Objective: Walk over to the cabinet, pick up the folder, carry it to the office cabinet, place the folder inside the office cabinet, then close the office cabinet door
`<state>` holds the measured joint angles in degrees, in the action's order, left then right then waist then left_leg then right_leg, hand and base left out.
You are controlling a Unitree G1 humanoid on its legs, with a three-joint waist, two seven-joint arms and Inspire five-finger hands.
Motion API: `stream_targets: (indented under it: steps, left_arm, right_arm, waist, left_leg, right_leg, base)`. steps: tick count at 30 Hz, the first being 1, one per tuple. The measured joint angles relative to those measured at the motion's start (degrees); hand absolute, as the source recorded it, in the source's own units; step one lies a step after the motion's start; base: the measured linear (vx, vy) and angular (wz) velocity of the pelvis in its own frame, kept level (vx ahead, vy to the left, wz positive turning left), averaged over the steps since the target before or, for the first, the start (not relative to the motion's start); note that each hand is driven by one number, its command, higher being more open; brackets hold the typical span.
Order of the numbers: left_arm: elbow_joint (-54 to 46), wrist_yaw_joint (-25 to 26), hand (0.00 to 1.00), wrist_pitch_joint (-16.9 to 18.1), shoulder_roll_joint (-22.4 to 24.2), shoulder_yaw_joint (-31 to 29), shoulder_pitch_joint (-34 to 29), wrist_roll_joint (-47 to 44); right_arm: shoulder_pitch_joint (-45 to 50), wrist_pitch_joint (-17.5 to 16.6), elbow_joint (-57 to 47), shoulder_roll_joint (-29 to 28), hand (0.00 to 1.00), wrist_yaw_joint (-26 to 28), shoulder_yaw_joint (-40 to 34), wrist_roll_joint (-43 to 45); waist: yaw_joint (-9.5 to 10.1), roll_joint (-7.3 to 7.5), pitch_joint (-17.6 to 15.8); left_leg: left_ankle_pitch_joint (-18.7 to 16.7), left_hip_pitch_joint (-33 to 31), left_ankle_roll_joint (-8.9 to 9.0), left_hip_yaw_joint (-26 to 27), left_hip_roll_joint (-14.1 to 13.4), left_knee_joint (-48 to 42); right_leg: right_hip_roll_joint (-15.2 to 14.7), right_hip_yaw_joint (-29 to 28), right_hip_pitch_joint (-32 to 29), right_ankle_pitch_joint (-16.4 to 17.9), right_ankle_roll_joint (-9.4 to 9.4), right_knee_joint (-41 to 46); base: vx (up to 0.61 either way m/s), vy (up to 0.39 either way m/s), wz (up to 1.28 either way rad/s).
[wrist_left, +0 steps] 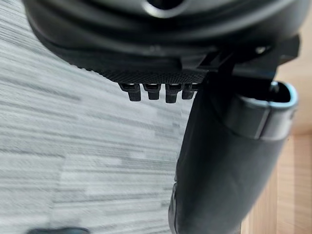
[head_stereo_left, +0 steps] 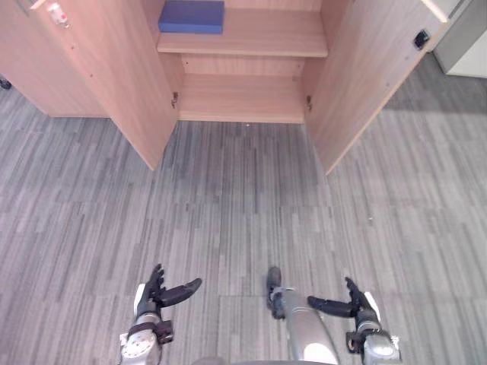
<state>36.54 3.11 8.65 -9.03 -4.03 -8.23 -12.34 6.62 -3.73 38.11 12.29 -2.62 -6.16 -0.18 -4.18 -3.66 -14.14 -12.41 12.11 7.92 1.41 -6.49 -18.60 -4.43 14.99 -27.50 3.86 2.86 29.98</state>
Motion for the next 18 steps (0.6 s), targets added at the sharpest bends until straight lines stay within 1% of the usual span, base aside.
stream_targets:
  steps: [1, 2, 3, 4, 5, 6, 7, 8, 9, 10, 11, 12, 13, 14, 15, 16, 17, 18]
  left_arm:
    - [0.33, -0.12, 1.00, 0.00, 0.36, 0.15, -0.02, 0.00]
    - [0.43, -0.36, 1.00, 0.17, 1.07, 0.09, -0.58, -0.01]
    - [0.31, -0.58, 1.00, 0.70, 0.98, 0.03, -0.91, -0.01]
    - [0.37, -0.59, 1.00, 0.67, 0.82, -0.12, -0.80, -0.01]
    - [0.30, -0.50, 1.00, 0.60, 0.85, -0.48, -0.81, -0.02]
    - [0.22, -0.51, 1.00, 0.60, 0.84, -0.57, -0.77, -0.02]
    - [0.11, -0.65, 1.00, 0.59, 0.93, -0.56, -0.79, -0.04]
    - [0.10, -0.69, 1.00, 0.54, 0.95, -0.56, -0.83, -0.03]
    - [0.10, -0.72, 1.00, 0.47, 0.94, -0.56, -0.74, -0.02]
    - [0.19, -0.72, 1.00, 0.31, 0.98, -0.64, -1.07, -0.02]
    - [0.30, -0.78, 1.00, 0.04, 1.15, -0.62, -1.38, -0.01]
    - [0.37, -0.65, 1.00, -0.10, 1.41, -0.64, -1.93, -0.02]
    - [0.54, -0.37, 1.00, -0.15, 1.09, -0.89, -1.99, -0.02]
    - [0.81, -0.20, 1.00, -0.21, 1.04, -1.48, -1.29, -0.02]
    - [0.45, -0.10, 1.00, -0.19, 1.34, -1.81, -0.88, -0.01]
    - [-0.11, -0.04, 1.00, -0.15, 1.50, -1.81, -0.87, -0.01]
    - [-0.01, -0.04, 1.00, -0.17, 1.49, -1.79, -0.91, -0.03]
    - [0.11, -0.02, 1.00, -0.23, 1.43, -1.79, -0.95, -0.03]
  right_arm:
    - [0.13, -0.17, -0.05, 0.00, 1.00, 0.02, 0.06, -0.01]
    - [0.44, -0.20, 0.09, 0.03, 1.00, 0.02, 0.84, 0.02]
    - [-0.03, -0.24, 0.58, -0.17, 1.00, -0.19, 1.99, 0.06]
    - [-0.44, -0.40, 0.85, -0.54, 1.00, -0.22, 2.25, 0.06]
    - [-1.28, -0.45, 1.04, -1.53, 1.00, -0.35, 2.20, 0.16]
    - [-1.80, -0.49, 0.99, -2.04, 1.00, -0.43, 2.19, 0.24]
    - [-2.30, -0.72, 0.93, -2.20, 1.00, -0.49, 2.19, 0.40]
    - [-2.61, -0.75, 0.99, -2.16, 1.00, -0.56, 2.10, 0.56]
    - [-2.83, -0.75, 1.16, -2.14, 1.00, -0.67, 1.98, 0.56]
    - [-3.97, -0.74, 2.16, -2.16, 1.00, -1.04, 1.48, 0.56]
    - [-3.99, -0.76, 3.06, -2.29, 1.00, -1.38, 0.49, 0.57]
    - [-3.86, -0.68, 4.77, -2.12, 1.00, -2.21, -0.44, 0.58]
    - [-3.97, -0.56, 5.94, -2.31, 1.00, -2.45, -0.34, 0.58]
    - [-3.82, -0.44, 6.13, -2.61, 1.00, -2.34, -0.29, 0.57]
    - [-3.72, -0.40, 6.10, -2.56, 1.00, -2.24, -0.36, 0.56]
    - [-3.49, -0.24, 6.29, -2.64, 1.00, -2.19, -0.40, 0.55]
    - [-3.32, -0.23, 6.63, -2.85, 1.00, -2.12, -0.40, 0.54]
    - [-3.41, -0.23, 7.07, -3.06, 1.00, -2.07, -0.38, 0.49]
  waist:
    - [-0.16, 0.08, -0.05]
    - [0.23, 0.86, -0.60]
    - [1.25, 0.54, -0.84]
    - [1.87, 0.58, -0.95]
    - [2.85, 1.81, -1.68]
    - [3.40, 2.08, -1.89]
    - [4.03, 2.98, -2.42]
    - [4.76, 3.20, -2.55]
    - [5.05, 3.51, -2.72]
    - [5.44, 4.10, -3.16]
    - [5.64, 4.14, -3.22]
    - [6.73, 3.61, -2.83]
    - [7.29, 4.20, -2.37]
    - [6.99, 5.08, -1.71]
    - [6.55, 5.19, -1.52]
    - [6.19, 5.31, -1.44]
    - [6.04, 5.55, -1.32]
    - [5.64, 5.70, -1.29]
  left_leg:
    - [3.79, -1.99, -0.11, 0.53, -0.05, -6.05]
    - [12.72, -7.00, 1.07, 1.03, -1.23, -19.69]
    - [9.16, -12.91, -0.05, 3.48, -3.82, -33.58]
    - [6.72, -15.57, -0.94, 4.79, -4.86, -38.50]
    - [3.07, -20.60, -2.66, 7.84, -6.21, -42.90]
    - [1.34, -23.93, -3.60, 10.04, -6.53, -42.83]
    - [-0.52, -28.66, -4.87, 12.18, -6.34, -39.86]
    - [-1.34, -31.65, -5.25, 13.20, -5.87, -35.29]
    - [-1.41, -33.29, -5.19, 13.24, -5.06, -30.74]
    - [-0.44, -35.03, -4.74, 12.42, -2.68, -18.67]
    - [2.50, -35.21, -4.02, 11.23, -1.03, -7.99]
    - [12.00, -34.97, -3.47, 9.65, -0.38, 1.25]
    - [14.24, -34.96, -7.46, 9.64, 0.64, -0.64]
    - [11.70, -35.77, -8.72, 9.84, 1.64, -2.15]
    - [10.42, -36.08, -9.82, 10.06, 2.17, -3.63]
    - [7.38, -35.57, -10.99, 10.89, 2.82, -6.71]
    - [4.74, -33.91, -11.62, 11.65, 3.52, -8.28]
    - [2.56, -31.46, -12.33, 12.10, 4.45, -8.68]
  right_leg:
    - [-0.19, 0.74, 2.54, 1.38, -0.05, -0.83]
    - [0.03, 0.52, 8.96, 2.98, -0.07, -5.18]
    - [2.01, 0.21, 14.65, 3.19, 0.07, -9.77]
    - [2.69, -0.17, 17.18, 3.30, 0.26, -11.59]
    - [3.43, -0.89, 21.81, 3.41, 0.41, -15.27]
    - [3.60, -1.67, 25.22, 3.49, 0.41, -18.30]
    - [3.62, -2.65, 28.79, 3.72, 0.13, -21.58]
    - [3.47, -3.53, 30.80, 4.09, -0.26, -23.31]
    - [3.13, -4.23, 31.94, 4.56, -0.84, -24.00]
    - [2.11, -5.39, 34.30, 5.76, -1.83, -24.85]
    - [1.35, -6.00, 36.34, 6.85, -2.62, -25.62]
    - [1.29, -8.46, 39.13, 8.90, -4.00, -26.97]
    - [0.24, -9.80, 39.85, 9.61, -3.83, -26.80]
    - [-1.32, -10.07, 38.77, 9.69, -3.70, -24.62]
    - [-2.42, -10.66, 37.34, 9.80, -3.96, -21.48]
    - [-3.66, -12.52, 35.54, 10.20, -4.97, -14.57]
    - [-4.70, -13.52, 33.82, 9.86, -6.72, -7.38]
    - [-5.81, -14.42, 31.21, 7.70, -10.69, 1.05]
  base:
    - [0.69, -0.259, 0.34]
    - [0.68, -0.223, 0.14]
    - [0.67, -0.190, -0.07]
    - [0.60, -0.137, -0.32]
    - [0.56, -0.090, -0.29]
    - [0.63, -0.071, -0.34]
    - [0.52, -0.022, -0.36]
    - [0.50, 0.021, -0.40]
    - [0.53, 0.077, -0.49]
    - [0.54, 0.109, -0.47]
    - [0.69, 0.235, -0.78]
    - [0.58, 0.238, -0.82]
    - [0.71, 0.320, -0.62]
    - [0.49, 0.223, -0.15]
    - [0.63, 0.300, 0.08]
    - [0.64, 0.295, -0.03]
    - [0.64, 0.294, -0.09]
    - [0.63, 0.256, -0.03]
